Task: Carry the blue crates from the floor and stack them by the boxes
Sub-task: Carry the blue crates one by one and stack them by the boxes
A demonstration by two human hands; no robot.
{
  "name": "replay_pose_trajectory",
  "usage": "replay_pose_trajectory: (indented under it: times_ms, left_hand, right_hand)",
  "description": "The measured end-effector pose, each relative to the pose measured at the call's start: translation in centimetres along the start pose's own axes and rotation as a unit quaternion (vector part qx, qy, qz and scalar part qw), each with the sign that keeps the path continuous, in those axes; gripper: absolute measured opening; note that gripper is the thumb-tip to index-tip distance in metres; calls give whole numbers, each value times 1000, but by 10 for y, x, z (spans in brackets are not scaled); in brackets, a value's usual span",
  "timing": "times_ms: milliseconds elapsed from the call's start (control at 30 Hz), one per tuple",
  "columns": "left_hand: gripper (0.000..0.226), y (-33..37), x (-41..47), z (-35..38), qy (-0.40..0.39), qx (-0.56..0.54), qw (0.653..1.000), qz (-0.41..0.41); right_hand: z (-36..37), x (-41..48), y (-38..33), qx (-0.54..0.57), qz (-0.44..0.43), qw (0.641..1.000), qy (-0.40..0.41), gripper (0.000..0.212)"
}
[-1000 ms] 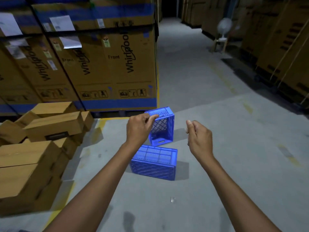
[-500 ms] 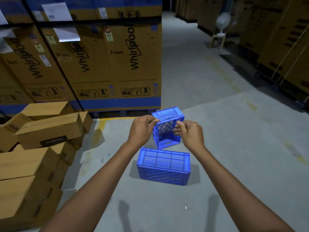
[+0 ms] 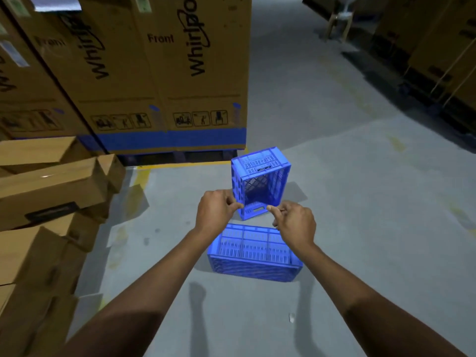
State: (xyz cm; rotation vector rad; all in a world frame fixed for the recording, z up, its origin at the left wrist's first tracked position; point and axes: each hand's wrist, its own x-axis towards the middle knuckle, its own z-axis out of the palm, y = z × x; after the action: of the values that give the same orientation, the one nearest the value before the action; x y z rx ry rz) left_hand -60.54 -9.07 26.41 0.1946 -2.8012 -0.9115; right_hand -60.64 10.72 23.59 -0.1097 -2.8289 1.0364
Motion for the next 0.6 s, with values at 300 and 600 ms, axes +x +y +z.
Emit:
replay_pose_trajectory:
  times_ms: [300,600]
  left_hand:
    - [11,-155,36,213,-28,64,996,54]
    - [24,-277,81,387,-5,106,993,56]
  right_hand:
    - [222,63,140,-71,-50,994,-61,57]
    - [390,124,257,-116,-78,989,-40,27]
